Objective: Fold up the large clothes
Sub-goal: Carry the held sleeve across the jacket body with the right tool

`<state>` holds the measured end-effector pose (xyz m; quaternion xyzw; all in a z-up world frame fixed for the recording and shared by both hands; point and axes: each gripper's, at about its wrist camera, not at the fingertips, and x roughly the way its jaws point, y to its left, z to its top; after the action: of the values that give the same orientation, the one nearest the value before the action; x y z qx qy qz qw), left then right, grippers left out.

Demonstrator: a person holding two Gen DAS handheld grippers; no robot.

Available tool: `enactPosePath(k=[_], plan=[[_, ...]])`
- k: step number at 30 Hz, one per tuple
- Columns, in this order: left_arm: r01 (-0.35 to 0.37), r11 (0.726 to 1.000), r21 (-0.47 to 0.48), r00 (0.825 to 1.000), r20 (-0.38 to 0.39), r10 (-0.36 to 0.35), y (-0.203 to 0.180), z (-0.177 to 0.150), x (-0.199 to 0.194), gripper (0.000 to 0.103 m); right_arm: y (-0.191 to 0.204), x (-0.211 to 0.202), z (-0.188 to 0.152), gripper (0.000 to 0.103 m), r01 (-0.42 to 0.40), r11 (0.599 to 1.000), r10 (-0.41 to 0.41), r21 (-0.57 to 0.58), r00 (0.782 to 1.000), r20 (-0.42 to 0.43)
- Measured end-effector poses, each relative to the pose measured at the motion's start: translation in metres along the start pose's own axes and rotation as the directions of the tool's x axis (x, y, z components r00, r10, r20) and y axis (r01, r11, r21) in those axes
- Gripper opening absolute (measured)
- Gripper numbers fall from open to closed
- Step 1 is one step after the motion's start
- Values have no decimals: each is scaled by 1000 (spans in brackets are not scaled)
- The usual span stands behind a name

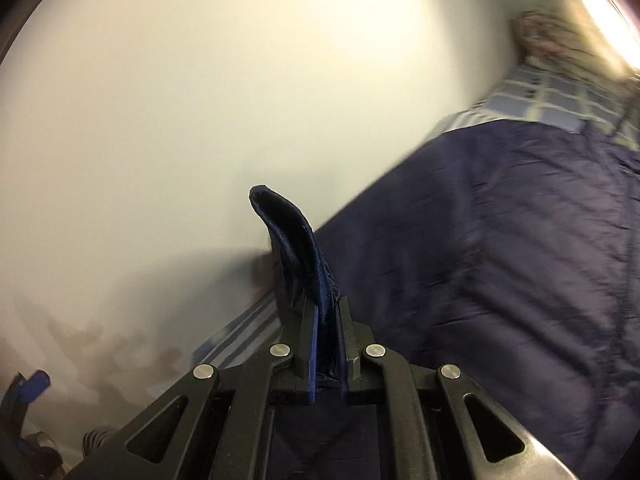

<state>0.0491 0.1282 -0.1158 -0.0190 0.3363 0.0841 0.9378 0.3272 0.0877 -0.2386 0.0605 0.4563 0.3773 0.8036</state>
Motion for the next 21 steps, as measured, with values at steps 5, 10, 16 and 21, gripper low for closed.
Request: enactPosePath(k=[5,10,16,21], plan=[[103,994,44,995,-19,-102,-36,35,50,87,-62,-46,30,5,89,993,-94,78,994,59],[215,976,34,977,-7,-215,-65,67,88,87,-112,-85,35,5,214,967,-226,139,971,78],[246,969,-26,968,-36,-247,-71,67,125,87,-162,-125,34,5,300,932,-321,204,944,80],[248,969,1,966,-78,-247,-83,58,138,87,-199,-142,33,5,391,898,-415,202,905,93]])
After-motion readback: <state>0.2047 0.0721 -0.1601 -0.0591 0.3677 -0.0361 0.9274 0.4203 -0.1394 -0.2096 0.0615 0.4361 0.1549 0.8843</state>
